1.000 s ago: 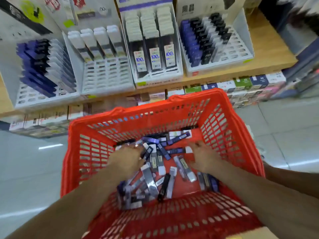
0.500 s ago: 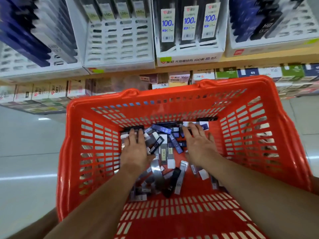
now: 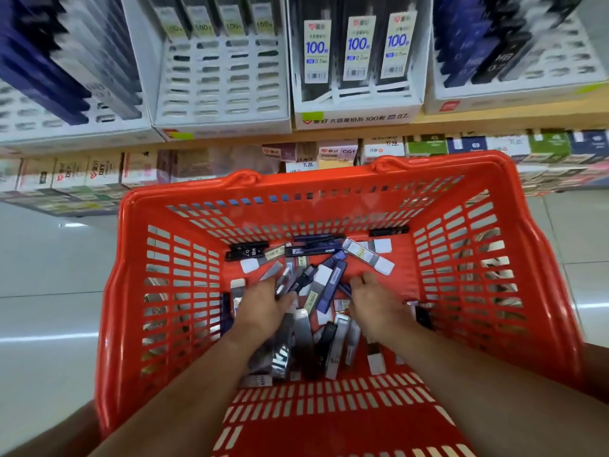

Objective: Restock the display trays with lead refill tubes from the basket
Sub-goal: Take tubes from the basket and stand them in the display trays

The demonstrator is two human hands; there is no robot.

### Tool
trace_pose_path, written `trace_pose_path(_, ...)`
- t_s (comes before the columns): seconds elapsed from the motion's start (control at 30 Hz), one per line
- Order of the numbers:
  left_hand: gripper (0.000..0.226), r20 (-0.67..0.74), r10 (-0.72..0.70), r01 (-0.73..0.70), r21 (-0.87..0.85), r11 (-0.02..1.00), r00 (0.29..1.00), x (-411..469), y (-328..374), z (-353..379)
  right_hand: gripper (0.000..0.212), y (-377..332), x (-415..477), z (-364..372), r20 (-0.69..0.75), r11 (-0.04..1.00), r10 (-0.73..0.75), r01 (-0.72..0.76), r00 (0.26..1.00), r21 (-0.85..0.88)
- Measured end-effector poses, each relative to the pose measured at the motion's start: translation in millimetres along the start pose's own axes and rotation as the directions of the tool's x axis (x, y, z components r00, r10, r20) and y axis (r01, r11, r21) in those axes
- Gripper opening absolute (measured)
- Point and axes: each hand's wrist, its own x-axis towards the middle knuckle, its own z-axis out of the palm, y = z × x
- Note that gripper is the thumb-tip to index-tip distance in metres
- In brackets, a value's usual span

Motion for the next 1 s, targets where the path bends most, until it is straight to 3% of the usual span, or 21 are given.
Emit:
trace_pose_path(0.1, 0.026, -0.002, -0.117, 0.113, -0.224, 0.968, 0.993, -7.1, -0.6, -10.9, 0.042, 10.2, -0.7, -3.9, 0.019, 0.996, -0.061, 0.062, 0.998, -0.065)
trace_pose_path(0.23, 0.022, 0.067, -0.113, 0.132, -0.498, 0.857, 0.991, -26.3, 6.2, -22.5, 0.048, 16.6, -7.2, -16.6, 0.065, 0.994, -0.053, 0.059, 0.996, -0.091)
trace_pose_path(0.33, 0.046, 0.113, -0.168, 0.200, -0.658, 0.726, 0.979, -38.1, 10.4, -27.4, 0.016, -3.6, -32.3, -62.5, 0.135, 0.986, -0.020, -0.002, 0.991, 0.165)
trace_pose_path(0.43, 0.078, 0.139, -0.211, 0.240, -0.765, 0.598, 0.968, -50.8, 19.5, -32.5, 0.008, -6.0, -44.5, -76.3, 0.157, 0.938, -0.044, -0.014, 0.987, 0.347)
trace_pose_path(0.5, 0.077, 0.126, -0.194, 0.213, -0.816, 0.537, 0.973, -59.4, 30.1, -38.9, 0.026, 0.7, -38.8, -66.8, 0.169, 0.920, 0.018, -0.082, 0.985, 0.384)
trace_pose_path(0.53, 0.071, 0.116, -0.183, 0.196, -0.831, 0.520, 0.976, -65.1, 36.9, -42.9, 0.030, 0.2, -39.3, -70.4, 0.173, 0.865, 0.028, -0.110, 0.985, 0.489)
trace_pose_path(0.63, 0.047, 0.144, -0.145, 0.193, -0.881, 0.431, 0.979, -84.6, 61.9, -58.7, 0.019, -12.9, -50.8, -95.9, 0.237, 0.539, -0.083, -0.156, 0.968, 0.828)
trace_pose_path(0.73, 0.019, 0.080, -0.135, 0.125, -0.921, 0.368, 0.988, -97.3, 87.4, -70.6, 0.024, -33.9, -64.2, -118.1, 0.198, 0.290, -0.241, -0.124, 0.950, 0.949)
trace_pose_path(0.83, 0.024, -0.021, -0.148, 0.027, -0.948, 0.316, 0.989, -106.9, 105.6, -82.2, 0.015, -55.9, -80.3, -138.1, 0.145, 0.027, -0.276, -0.143, 0.950, 0.989)
trace_pose_path(0.9, 0.027, -0.072, -0.147, -0.021, -0.947, 0.321, 0.986, -116.3, 117.4, -89.7, 0.024, -70.1, -96.3, -148.2, 0.058, 0.008, -0.269, -0.058, 0.962, 0.998)
trace_pose_path(1.0, 0.029, -0.091, -0.155, -0.043, -0.957, 0.287, 0.984, -131.7, 127.7, -97.9, 0.045, -81.6, -116.0, -151.5, -0.077, 0.182, -0.270, 0.129, 0.960, 0.975)
